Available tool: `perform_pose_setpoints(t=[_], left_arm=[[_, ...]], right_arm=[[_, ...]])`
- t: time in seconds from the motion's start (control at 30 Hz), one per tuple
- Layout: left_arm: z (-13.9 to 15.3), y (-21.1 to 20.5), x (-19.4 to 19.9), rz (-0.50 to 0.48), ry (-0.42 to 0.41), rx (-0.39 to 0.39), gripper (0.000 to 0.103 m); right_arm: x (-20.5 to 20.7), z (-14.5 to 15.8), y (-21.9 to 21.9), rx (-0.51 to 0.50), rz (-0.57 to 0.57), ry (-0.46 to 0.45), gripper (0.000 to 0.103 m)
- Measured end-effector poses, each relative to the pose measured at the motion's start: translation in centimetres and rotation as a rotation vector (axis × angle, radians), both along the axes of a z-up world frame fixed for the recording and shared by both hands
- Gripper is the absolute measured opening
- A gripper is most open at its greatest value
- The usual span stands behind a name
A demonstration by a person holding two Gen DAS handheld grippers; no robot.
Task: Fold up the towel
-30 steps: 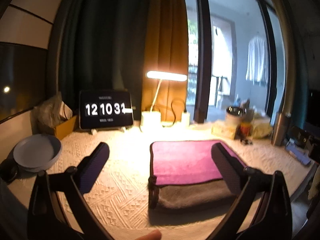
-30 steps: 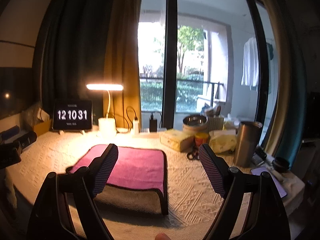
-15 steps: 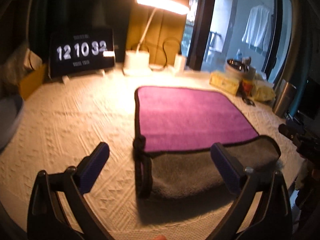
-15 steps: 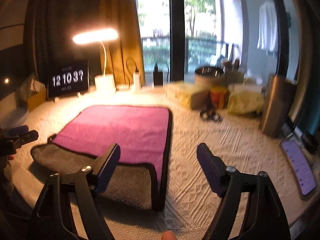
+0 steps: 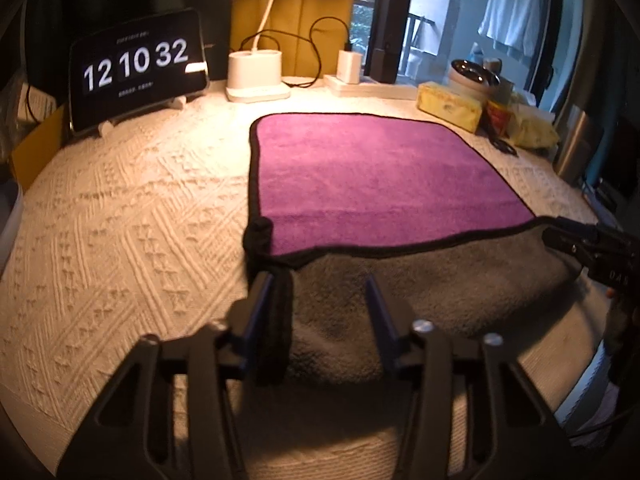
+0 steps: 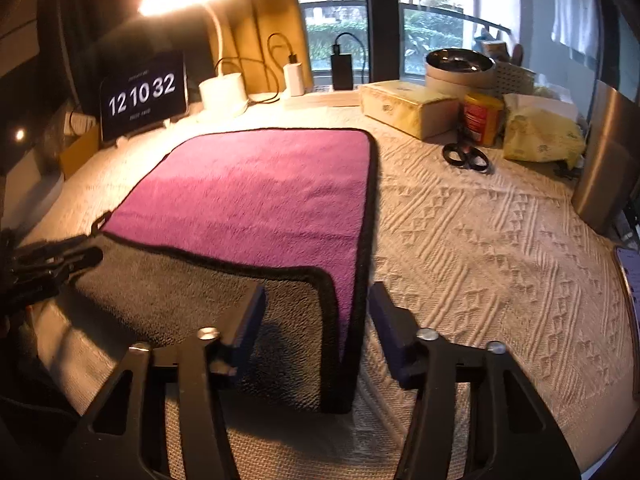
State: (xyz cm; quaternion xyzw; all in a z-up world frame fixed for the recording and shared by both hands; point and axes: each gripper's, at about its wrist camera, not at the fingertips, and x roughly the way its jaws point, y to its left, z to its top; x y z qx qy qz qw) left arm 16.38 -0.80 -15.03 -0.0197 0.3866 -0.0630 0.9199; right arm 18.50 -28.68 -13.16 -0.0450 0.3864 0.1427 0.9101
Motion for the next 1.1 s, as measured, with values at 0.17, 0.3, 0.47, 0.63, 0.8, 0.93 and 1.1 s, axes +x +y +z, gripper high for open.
perform_pose_setpoints(t=[0.17, 0.3, 0.47, 0.63, 0.8, 0.93, 1.1], left_arm=[[0.1, -0.6, -0.6, -0.034, -0.035, 0.05, 0.028], [0.2, -1.1, -1.3, -0.027, -0.067, 0.084, 0.019], [0.6, -1.3, -2.2, -0.024, -0.103, 0.079, 0.016], [1.9, -1.0, -2.8, -0.027, -0.144, 0.055, 0.015], [3.9, -0.7, -3.5, -0.034, -0.206, 0.042, 0.015], [5.2, -0.3, -3.1, -0.031, -0.242, 0.037, 0.015], [6.5, -0.1, -2.2, -0.034, -0.28, 0.036, 0.015]], right_arm=[[-0.2, -0.5, 0.9, -0.034, 0.024, 0.01, 0.023], [-0.6, -0.5, 1.1, -0.03, 0.027, -0.001, 0.009], [-1.6, 0.2, 1.1, -0.03, 0.016, -0.055, 0.005], [-2.4, 1.6, 1.0, -0.023, 0.011, -0.115, 0.005], [-3.1, 3.8, 1.5, -0.03, 0.018, -0.197, 0.005], [-3.2, 5.3, 1.9, -0.034, 0.029, -0.253, 0.005], [-2.5, 6.5, 2.0, -0.029, 0.025, -0.299, 0.005]])
